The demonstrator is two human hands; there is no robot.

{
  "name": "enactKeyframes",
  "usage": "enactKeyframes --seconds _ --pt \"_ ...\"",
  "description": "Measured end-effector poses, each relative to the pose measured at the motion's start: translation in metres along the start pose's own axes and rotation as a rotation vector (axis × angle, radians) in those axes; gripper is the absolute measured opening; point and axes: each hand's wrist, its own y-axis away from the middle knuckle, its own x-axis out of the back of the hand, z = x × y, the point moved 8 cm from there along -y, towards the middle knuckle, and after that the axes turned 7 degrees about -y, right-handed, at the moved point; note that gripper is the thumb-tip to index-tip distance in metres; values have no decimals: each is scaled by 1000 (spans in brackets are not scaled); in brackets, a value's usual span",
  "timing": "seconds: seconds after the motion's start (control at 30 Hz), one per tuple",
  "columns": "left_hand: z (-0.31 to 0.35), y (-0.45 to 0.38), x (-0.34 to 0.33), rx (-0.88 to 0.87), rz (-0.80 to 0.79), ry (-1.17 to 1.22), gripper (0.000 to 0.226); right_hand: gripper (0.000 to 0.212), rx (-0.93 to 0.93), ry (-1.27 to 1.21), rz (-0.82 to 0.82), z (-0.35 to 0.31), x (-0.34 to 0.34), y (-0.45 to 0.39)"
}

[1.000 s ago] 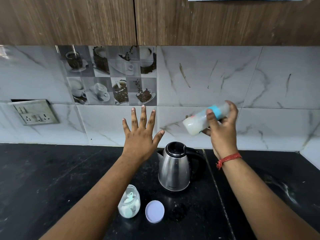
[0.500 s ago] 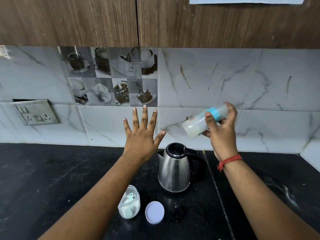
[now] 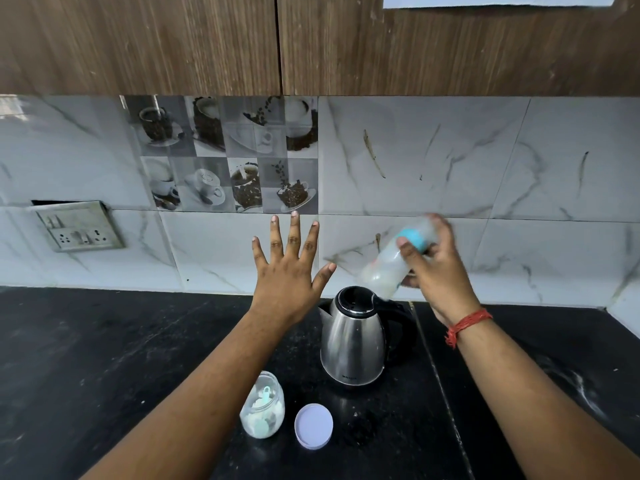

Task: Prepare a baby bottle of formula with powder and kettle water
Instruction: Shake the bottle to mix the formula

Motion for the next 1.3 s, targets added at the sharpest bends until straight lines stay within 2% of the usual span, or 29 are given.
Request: enactKeyframes --seconds 0.03,0.13,0.17,0.27,0.37,0.4,0.5,0.6,0.73,0.83,0.87,0.93,0.97,1.07,1.2,1.3 --pt "0 0 0 -4 1 -3 78 59 -6 43 -35 2 -3 1" --pt "-1 -1 -1 12 1 11 77 60 49 -107 152 -3 15 1" --pt "0 -1 -1 11 1 10 77 60 45 -119 158 -5 16 -1" --pt "1 0 -2 -6 3 3 77 57 2 37 -20 -1 -2 -2" --pt "0 -1 -1 9 11 24 77 60 52 -100 156 -4 15 -1" --pt "-1 -1 0 10 10 20 77 60 44 -117 152 -4 14 -1" --pt "-2 0 -1 3 -1 1 77 59 -6 -4 -5 2 0 -1" --pt "-6 -3 1 26 3 18 78 60 34 -120 178 -1 19 -1" --pt "-4 -3 4 10 11 9 78 57 -7 -31 27 -1 1 0" --pt "-3 -6 5 22 15 23 78 58 48 -161 214 -6 17 0" --pt "-3 -5 6 19 17 21 78 58 30 -146 192 -7 14 -1" --pt "-3 -4 7 10 20 10 78 57 -26 -34 24 0 -4 -1" --pt "-3 -5 7 10 20 12 78 56 -24 -25 16 1 -6 1" --pt "-5 -5 7 27 23 23 78 58 44 -184 240 -5 16 1" --pt "-5 -2 6 11 27 16 78 57 -6 -30 42 -4 -5 0" --pt "-5 -4 7 30 29 27 79 62 61 -135 217 -10 14 0"
